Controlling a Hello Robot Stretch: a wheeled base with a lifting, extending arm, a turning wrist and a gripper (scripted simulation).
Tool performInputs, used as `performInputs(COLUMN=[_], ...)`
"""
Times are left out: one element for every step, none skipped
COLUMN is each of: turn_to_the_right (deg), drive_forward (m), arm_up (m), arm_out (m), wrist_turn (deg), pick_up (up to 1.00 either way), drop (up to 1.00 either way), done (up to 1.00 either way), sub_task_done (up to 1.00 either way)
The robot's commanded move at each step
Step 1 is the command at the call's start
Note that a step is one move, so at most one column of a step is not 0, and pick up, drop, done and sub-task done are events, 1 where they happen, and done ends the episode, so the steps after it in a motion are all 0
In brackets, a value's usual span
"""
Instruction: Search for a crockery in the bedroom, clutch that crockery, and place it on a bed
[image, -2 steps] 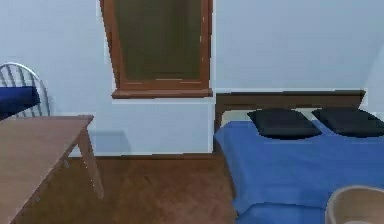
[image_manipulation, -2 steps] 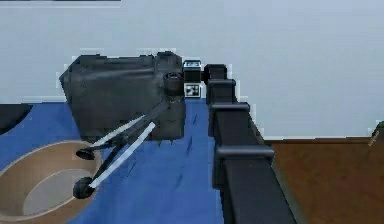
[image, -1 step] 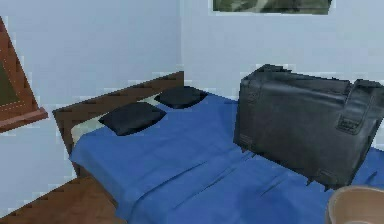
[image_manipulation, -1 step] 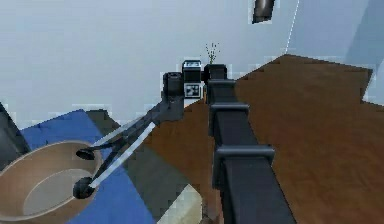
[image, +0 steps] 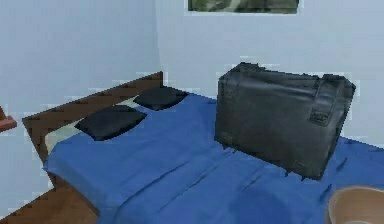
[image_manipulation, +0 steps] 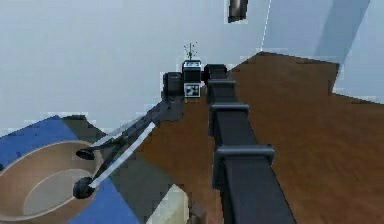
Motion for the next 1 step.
performInputs(turn_to_the_right=[-45.0], drive_forward=[0.0], arm_up=[0.0], arm_out=[0.0], wrist_turn=[0.0], pick_up=[0.0], drop=[0.0], done=[0.0], sub_task_done=[0.0])
